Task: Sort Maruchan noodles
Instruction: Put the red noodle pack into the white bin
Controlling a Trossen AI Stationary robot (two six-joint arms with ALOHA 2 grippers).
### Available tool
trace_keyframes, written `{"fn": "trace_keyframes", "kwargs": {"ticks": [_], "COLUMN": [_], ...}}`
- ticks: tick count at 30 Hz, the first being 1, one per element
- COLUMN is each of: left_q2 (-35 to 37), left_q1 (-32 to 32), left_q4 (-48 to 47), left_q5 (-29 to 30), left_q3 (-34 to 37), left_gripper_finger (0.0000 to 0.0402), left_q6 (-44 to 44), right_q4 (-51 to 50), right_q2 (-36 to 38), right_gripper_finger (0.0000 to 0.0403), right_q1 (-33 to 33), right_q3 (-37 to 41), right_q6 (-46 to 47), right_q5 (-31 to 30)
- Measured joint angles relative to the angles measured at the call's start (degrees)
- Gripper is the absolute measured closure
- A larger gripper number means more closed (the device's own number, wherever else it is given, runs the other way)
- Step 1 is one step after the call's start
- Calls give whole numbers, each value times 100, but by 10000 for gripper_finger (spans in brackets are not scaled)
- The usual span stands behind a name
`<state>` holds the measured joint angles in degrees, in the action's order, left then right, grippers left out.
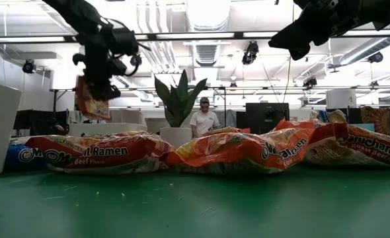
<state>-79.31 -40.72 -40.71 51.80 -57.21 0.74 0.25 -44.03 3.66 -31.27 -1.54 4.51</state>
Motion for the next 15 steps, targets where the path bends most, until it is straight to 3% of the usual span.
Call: {"fn": "trace_keyframes", "kwargs": {"ticks": [15], "left_q2": [-797], "left_q1": [-93], "left_q4": [369], "left_q5": [-188], "left_q3": [0], "left_gripper_finger": [382], "left_q6": [-79], "right_q4": [-5], "right_q2": [0], "right_gripper_finger": [339], "right_q1": [0], "right_q3": [0], "right_q6": [-20], "right_q5": [-4]}}
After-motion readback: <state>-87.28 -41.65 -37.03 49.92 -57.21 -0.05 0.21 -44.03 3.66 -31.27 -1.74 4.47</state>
